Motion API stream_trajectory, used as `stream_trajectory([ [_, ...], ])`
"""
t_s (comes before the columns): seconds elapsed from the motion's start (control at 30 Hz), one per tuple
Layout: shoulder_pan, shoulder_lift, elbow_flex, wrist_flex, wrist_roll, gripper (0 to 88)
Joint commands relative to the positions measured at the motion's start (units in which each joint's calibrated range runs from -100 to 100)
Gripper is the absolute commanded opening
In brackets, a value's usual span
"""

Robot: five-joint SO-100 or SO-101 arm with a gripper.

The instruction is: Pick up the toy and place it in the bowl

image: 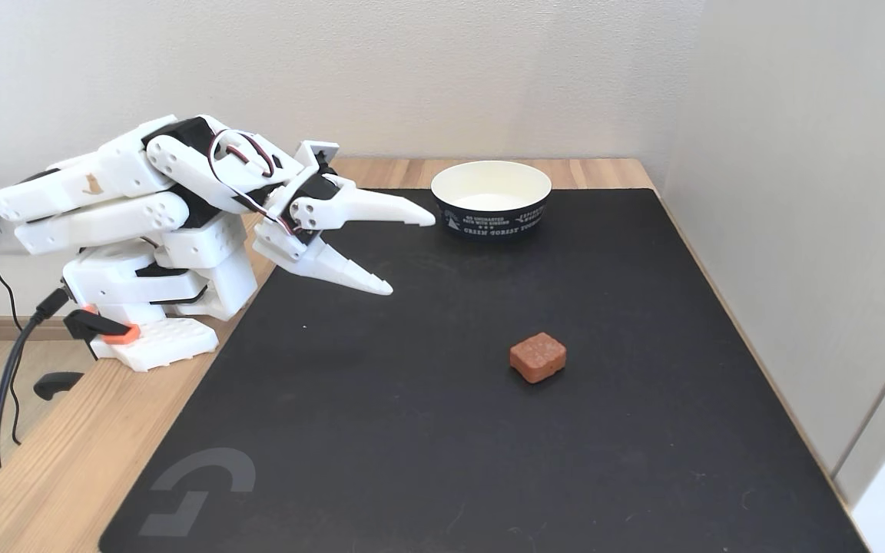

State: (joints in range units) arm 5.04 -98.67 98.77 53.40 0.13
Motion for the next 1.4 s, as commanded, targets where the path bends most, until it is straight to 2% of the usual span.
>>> stream_trajectory([
  [0.0,-0.6,-0.6,0.7,-0.3,0.3,37.8],
  [0.23,-4.3,-0.4,0.3,-0.3,0.3,37.6],
  [0.4,-4.3,4.2,-8.4,0.3,-0.3,38.1],
  [0.53,-4.2,21.1,-24.2,-0.4,-2.4,38.2],
  [0.73,-3.7,52.7,-49.5,0.1,-14.0,38.2],
  [0.97,-3.7,77.3,-71.8,0.6,-20.5,38.2],
  [1.03,-3.2,83.2,-77.0,3.1,-22.4,38.2],
  [1.07,-1.9,88.6,-83.0,7.8,-23.7,38.2],
  [1.23,1.1,104.4,-101.4,19.1,-24.0,37.6],
  [1.37,1.9,114.0,-111.9,19.2,-24.3,37.6],
])
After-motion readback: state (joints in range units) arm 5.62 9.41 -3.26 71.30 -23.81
